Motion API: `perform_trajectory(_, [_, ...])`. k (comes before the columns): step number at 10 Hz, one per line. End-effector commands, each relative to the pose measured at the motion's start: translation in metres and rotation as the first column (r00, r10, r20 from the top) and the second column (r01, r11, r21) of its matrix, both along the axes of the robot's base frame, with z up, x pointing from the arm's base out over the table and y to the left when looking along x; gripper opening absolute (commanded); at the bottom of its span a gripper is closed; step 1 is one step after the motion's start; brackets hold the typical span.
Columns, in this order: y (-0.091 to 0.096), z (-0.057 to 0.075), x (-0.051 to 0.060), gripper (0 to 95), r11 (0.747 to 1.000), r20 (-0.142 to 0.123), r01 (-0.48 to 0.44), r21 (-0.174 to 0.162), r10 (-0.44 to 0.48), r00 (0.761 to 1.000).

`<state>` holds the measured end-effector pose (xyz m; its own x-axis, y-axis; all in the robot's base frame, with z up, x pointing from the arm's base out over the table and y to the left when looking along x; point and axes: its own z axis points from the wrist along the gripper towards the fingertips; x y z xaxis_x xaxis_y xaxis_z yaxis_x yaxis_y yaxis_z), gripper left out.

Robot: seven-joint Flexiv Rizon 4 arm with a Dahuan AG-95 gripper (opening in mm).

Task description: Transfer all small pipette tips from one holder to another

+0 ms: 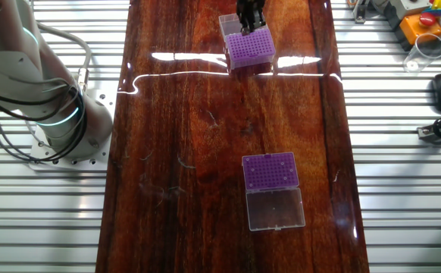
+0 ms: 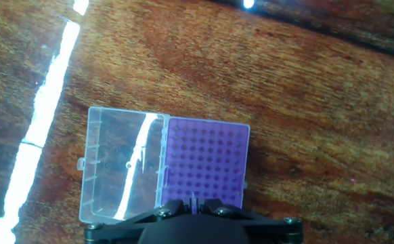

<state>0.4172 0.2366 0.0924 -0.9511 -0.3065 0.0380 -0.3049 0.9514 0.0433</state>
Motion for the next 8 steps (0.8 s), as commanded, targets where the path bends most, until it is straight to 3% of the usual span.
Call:
perform_trajectory(1, [0.0006,-0.0021,-0.0023,0.0,1.000,0.003,0.005,0.000,-0.005,1.000])
perform_trajectory(8, [0.0076,-0.0062,-0.0018,0.0,1.000,0.010,0.021,-0.003,-0.021,1.000])
